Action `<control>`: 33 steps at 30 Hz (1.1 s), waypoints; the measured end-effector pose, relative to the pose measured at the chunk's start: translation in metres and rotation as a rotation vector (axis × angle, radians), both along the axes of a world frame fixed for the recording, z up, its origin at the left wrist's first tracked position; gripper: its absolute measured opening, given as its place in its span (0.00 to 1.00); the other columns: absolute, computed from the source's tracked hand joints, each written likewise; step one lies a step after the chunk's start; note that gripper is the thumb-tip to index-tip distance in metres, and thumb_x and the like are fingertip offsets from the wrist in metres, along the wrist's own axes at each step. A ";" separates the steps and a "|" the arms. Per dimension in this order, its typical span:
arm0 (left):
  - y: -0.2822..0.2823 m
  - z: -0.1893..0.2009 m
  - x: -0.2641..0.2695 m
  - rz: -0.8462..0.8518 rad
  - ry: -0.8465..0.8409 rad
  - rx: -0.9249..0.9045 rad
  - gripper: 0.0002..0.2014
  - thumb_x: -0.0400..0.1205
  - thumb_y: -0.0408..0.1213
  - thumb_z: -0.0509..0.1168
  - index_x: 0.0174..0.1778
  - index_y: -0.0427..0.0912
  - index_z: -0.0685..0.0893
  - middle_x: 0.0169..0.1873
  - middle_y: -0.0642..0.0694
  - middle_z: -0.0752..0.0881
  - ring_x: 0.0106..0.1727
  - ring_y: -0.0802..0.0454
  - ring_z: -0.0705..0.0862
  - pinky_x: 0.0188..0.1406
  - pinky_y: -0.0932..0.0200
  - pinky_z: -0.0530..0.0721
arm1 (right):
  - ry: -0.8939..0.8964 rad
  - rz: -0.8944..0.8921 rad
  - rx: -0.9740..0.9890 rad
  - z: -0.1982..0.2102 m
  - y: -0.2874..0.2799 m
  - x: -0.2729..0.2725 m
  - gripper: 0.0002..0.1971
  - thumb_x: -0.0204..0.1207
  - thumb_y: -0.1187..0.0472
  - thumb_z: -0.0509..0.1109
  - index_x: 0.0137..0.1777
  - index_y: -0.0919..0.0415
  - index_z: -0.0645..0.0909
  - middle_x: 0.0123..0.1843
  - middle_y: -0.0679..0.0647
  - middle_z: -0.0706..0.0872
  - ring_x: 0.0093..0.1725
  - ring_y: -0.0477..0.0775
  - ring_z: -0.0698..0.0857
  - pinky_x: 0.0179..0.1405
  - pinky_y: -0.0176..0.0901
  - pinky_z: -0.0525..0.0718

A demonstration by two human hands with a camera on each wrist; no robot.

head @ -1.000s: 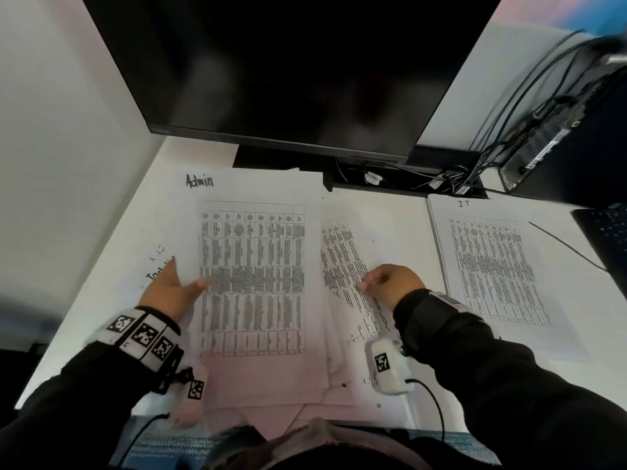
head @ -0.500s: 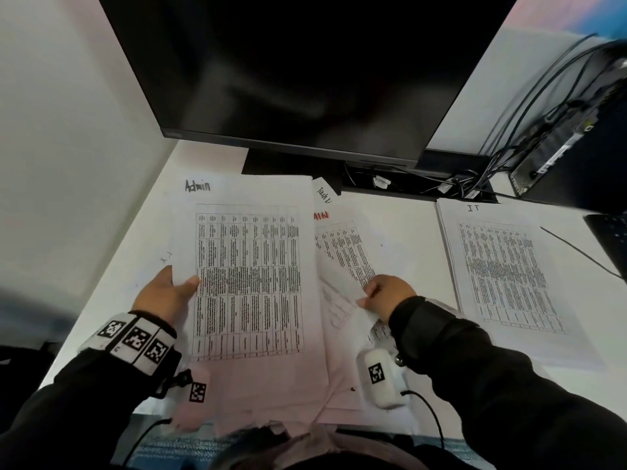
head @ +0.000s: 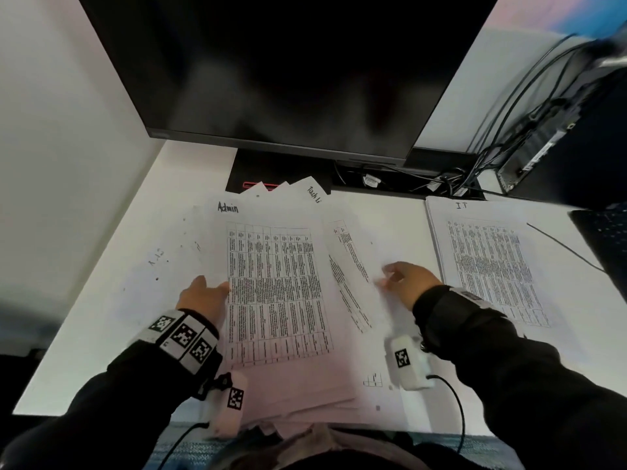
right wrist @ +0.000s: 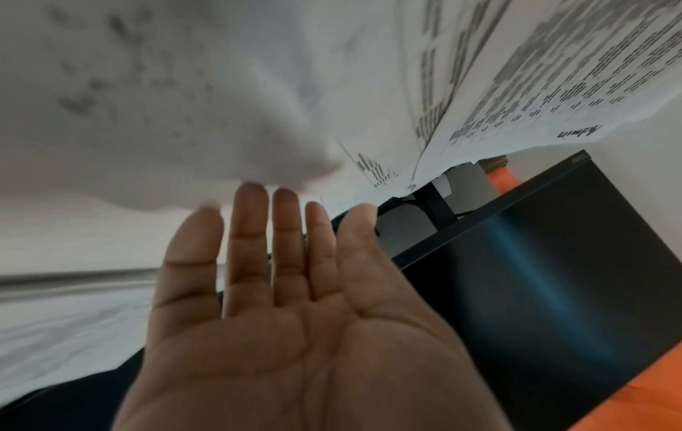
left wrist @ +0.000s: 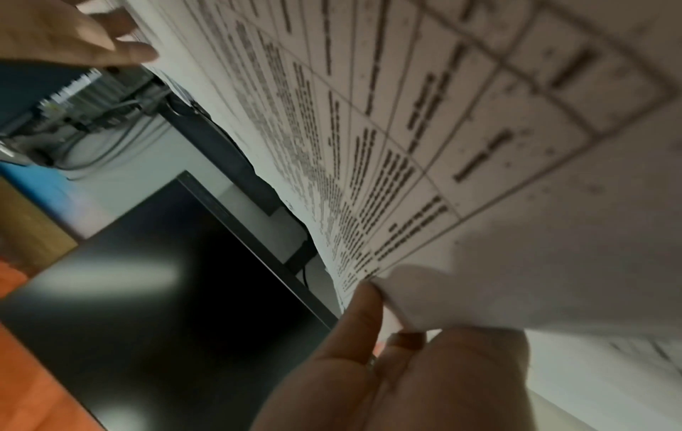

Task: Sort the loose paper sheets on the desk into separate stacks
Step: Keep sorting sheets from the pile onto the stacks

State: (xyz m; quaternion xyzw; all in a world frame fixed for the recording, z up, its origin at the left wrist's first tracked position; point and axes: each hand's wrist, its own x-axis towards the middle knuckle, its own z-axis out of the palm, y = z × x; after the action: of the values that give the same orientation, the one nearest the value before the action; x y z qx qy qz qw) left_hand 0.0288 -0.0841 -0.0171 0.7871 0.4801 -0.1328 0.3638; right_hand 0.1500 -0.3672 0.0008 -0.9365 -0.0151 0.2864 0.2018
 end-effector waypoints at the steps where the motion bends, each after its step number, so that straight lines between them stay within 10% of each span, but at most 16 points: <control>1: -0.004 -0.002 0.003 -0.002 -0.011 -0.014 0.28 0.85 0.45 0.56 0.77 0.35 0.62 0.76 0.34 0.66 0.73 0.35 0.70 0.64 0.49 0.71 | 0.029 0.023 -0.016 -0.002 0.001 -0.001 0.21 0.81 0.57 0.63 0.74 0.61 0.72 0.73 0.57 0.77 0.72 0.57 0.74 0.75 0.42 0.67; 7: -0.030 -0.005 0.018 -0.086 -0.092 -0.096 0.25 0.84 0.43 0.58 0.76 0.35 0.65 0.73 0.35 0.70 0.71 0.36 0.72 0.70 0.45 0.71 | -0.001 -0.055 0.062 -0.023 -0.005 -0.003 0.19 0.78 0.61 0.67 0.69 0.61 0.77 0.66 0.57 0.83 0.65 0.57 0.80 0.66 0.37 0.72; 12: -0.055 -0.002 0.022 -0.171 -0.177 -0.174 0.19 0.85 0.38 0.57 0.71 0.36 0.70 0.64 0.39 0.79 0.61 0.43 0.78 0.54 0.58 0.72 | -0.097 -0.202 0.149 -0.021 -0.010 0.000 0.18 0.73 0.64 0.73 0.63 0.57 0.78 0.47 0.52 0.80 0.45 0.52 0.79 0.48 0.35 0.72; 17: -0.064 -0.003 0.024 0.044 -0.364 -0.187 0.20 0.81 0.32 0.63 0.69 0.39 0.68 0.65 0.37 0.78 0.55 0.44 0.80 0.47 0.60 0.81 | -0.095 -0.179 0.076 -0.018 -0.009 0.003 0.12 0.76 0.63 0.69 0.59 0.61 0.83 0.51 0.56 0.85 0.54 0.58 0.84 0.57 0.39 0.77; 19: -0.063 -0.004 0.025 0.125 -0.419 -0.242 0.30 0.80 0.31 0.64 0.76 0.45 0.59 0.74 0.36 0.69 0.68 0.41 0.74 0.63 0.55 0.77 | -0.091 -0.181 0.100 -0.021 -0.010 0.002 0.11 0.76 0.65 0.69 0.57 0.62 0.84 0.52 0.56 0.86 0.55 0.58 0.84 0.58 0.39 0.77; 22: -0.059 -0.008 0.029 0.149 -0.413 -0.325 0.40 0.80 0.30 0.64 0.82 0.48 0.46 0.77 0.36 0.66 0.74 0.39 0.70 0.72 0.46 0.67 | -0.117 -0.282 0.234 -0.025 -0.012 0.002 0.08 0.72 0.71 0.73 0.44 0.57 0.82 0.38 0.50 0.81 0.45 0.54 0.81 0.52 0.38 0.77; 25: -0.060 -0.009 0.029 0.066 -0.331 -0.293 0.31 0.81 0.36 0.63 0.79 0.42 0.58 0.68 0.38 0.77 0.63 0.40 0.78 0.61 0.49 0.75 | -0.047 -0.350 0.337 -0.025 -0.014 0.003 0.16 0.72 0.75 0.71 0.34 0.52 0.77 0.31 0.49 0.80 0.35 0.48 0.80 0.51 0.38 0.79; 30: -0.062 0.003 0.026 -0.159 -0.257 -0.139 0.23 0.83 0.43 0.60 0.72 0.39 0.69 0.60 0.40 0.81 0.57 0.44 0.79 0.56 0.52 0.76 | 0.033 -0.386 0.410 -0.022 -0.014 0.004 0.11 0.77 0.73 0.66 0.38 0.57 0.79 0.33 0.50 0.81 0.32 0.45 0.77 0.29 0.28 0.77; 33: -0.053 0.012 0.023 -0.126 -0.363 -0.177 0.24 0.81 0.46 0.62 0.73 0.44 0.70 0.56 0.44 0.83 0.57 0.46 0.79 0.64 0.45 0.77 | 0.077 -0.391 0.536 -0.008 -0.013 0.002 0.08 0.83 0.57 0.61 0.53 0.57 0.80 0.46 0.56 0.85 0.43 0.54 0.82 0.47 0.44 0.82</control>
State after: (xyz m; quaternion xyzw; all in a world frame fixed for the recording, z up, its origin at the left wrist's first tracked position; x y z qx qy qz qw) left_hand 0.0522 -0.1368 -0.0047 0.7914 0.3432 -0.0531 0.5031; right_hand 0.1522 -0.3806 -0.0069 -0.8238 0.0975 0.2633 0.4925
